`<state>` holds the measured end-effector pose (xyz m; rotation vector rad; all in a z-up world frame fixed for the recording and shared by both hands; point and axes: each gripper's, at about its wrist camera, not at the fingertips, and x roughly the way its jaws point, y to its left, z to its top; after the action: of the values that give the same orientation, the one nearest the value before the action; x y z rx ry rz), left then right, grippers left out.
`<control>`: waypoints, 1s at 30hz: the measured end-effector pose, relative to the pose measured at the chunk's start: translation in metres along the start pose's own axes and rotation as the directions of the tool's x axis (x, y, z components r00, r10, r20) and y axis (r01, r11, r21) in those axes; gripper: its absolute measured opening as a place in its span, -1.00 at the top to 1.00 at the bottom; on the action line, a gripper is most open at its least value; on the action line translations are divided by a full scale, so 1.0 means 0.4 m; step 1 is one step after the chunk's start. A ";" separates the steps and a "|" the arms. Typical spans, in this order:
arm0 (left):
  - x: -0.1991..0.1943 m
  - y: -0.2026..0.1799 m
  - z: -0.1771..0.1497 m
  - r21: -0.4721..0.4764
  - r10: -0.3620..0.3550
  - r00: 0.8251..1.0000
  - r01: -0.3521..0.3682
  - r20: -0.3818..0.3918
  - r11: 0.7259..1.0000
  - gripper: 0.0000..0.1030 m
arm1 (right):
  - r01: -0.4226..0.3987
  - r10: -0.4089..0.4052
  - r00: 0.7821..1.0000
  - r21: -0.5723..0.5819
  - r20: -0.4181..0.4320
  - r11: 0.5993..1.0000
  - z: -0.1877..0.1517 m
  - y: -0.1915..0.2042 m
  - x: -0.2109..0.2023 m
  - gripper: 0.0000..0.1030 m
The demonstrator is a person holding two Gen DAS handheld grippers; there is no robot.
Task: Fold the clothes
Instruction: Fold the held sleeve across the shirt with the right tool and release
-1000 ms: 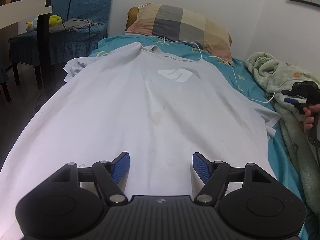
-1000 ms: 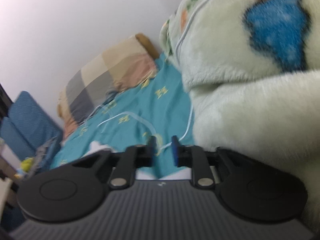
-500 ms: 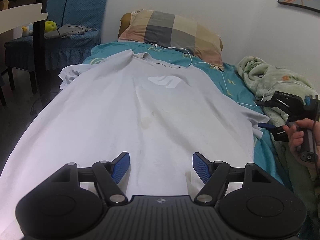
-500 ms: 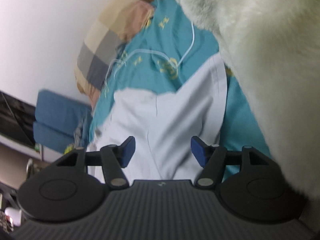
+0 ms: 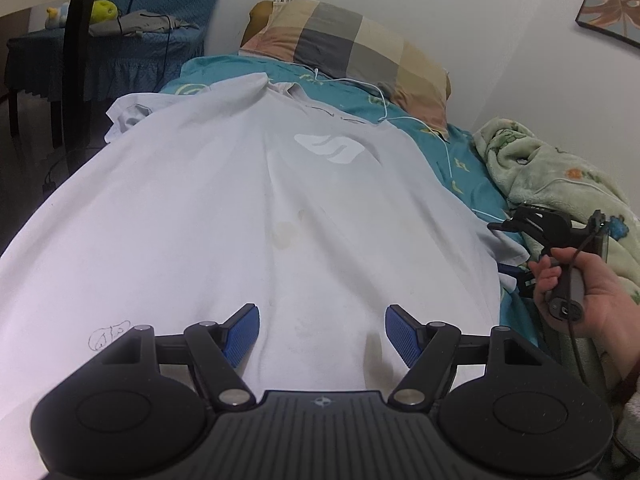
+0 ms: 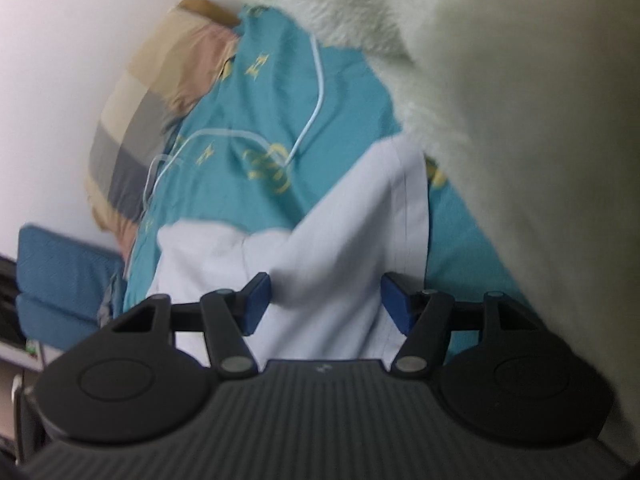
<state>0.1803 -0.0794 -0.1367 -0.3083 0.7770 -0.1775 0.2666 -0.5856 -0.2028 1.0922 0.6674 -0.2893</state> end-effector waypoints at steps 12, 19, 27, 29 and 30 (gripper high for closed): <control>0.020 0.019 0.013 -0.057 -0.011 1.000 0.010 -0.023 0.998 -0.40 | 0.022 -0.007 0.993 -0.138 0.114 0.990 -0.001 0.022 0.079 0.84; 0.011 0.016 0.029 -0.045 -0.009 1.000 0.009 0.004 0.999 -0.40 | -0.005 0.065 0.977 -0.282 0.202 0.959 0.010 0.113 0.033 0.87; -0.029 0.042 0.065 -0.092 0.011 0.996 -0.002 0.093 0.996 -0.40 | 0.005 0.281 0.928 -0.762 0.245 0.648 -0.170 0.367 -0.065 0.86; -0.039 0.051 0.075 -0.104 0.021 0.993 -0.009 0.117 0.995 -0.40 | -0.033 0.324 0.933 -0.857 0.159 0.515 -0.264 0.404 -0.069 0.86; -0.043 0.056 0.079 -0.109 0.026 0.992 -0.012 0.127 0.994 -0.40 | -0.066 0.322 0.942 -0.886 0.097 0.459 -0.309 0.413 -0.057 0.86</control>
<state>0.1917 -0.0471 -0.1116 -0.4103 0.6634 -0.0967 0.2925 -0.4039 -0.1055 0.0922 0.3460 0.1422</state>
